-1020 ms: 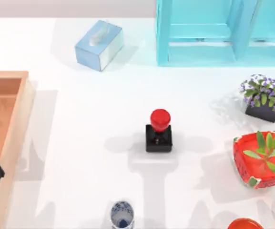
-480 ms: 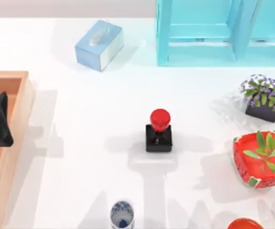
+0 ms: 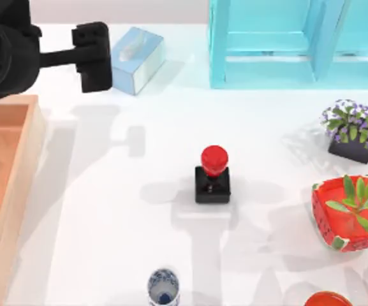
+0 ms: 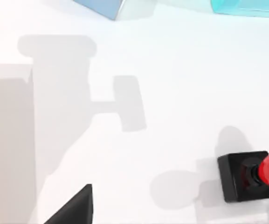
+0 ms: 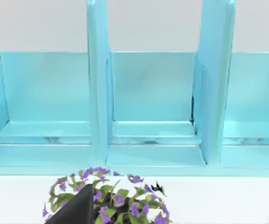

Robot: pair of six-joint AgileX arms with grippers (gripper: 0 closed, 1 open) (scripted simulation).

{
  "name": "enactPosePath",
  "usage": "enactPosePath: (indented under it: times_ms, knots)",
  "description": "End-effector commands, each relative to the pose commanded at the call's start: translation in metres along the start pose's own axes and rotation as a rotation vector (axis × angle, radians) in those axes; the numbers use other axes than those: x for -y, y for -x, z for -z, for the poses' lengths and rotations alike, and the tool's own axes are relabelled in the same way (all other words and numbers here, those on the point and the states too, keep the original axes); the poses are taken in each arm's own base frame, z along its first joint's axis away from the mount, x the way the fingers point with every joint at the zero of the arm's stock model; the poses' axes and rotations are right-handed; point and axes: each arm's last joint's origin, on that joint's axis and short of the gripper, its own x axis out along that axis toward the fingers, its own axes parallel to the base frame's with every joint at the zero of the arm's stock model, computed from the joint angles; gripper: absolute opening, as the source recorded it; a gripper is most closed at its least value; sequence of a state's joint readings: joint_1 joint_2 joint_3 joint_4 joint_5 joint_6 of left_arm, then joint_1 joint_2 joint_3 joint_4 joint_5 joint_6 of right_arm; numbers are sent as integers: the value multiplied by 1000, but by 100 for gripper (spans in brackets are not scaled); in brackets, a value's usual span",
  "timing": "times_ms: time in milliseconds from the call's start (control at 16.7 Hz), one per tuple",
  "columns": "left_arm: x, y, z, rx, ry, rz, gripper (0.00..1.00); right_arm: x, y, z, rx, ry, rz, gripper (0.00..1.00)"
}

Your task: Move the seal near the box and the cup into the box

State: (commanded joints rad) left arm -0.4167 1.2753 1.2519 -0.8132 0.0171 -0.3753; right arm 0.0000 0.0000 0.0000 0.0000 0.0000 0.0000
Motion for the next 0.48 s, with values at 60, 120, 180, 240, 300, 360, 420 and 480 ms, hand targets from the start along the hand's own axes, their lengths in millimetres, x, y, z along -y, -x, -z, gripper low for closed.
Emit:
enactPosePath:
  times_ms: [60, 120, 180, 240, 300, 360, 420, 480]
  knots:
    - [14, -13, -13, -70, 8, -7, 100, 0, 0, 0, 0, 0, 0, 100]
    - [29, -27, -23, -137, 15, -19, 100, 0, 0, 0, 0, 0, 0, 100]
    - [43, -42, -32, -203, 21, -34, 100, 0, 0, 0, 0, 0, 0, 100]
    - [58, -58, -38, -265, 26, -52, 100, 0, 0, 0, 0, 0, 0, 100]
    - [72, -75, -42, -323, 29, -73, 100, 0, 0, 0, 0, 0, 0, 100]
    - [86, -92, -44, -378, 31, -96, 100, 0, 0, 0, 0, 0, 0, 100]
    - [98, -109, -43, -428, 32, -120, 100, 0, 0, 0, 0, 0, 0, 100]
    - [110, -125, -41, -475, 31, -145, 100, 0, 0, 0, 0, 0, 0, 100]
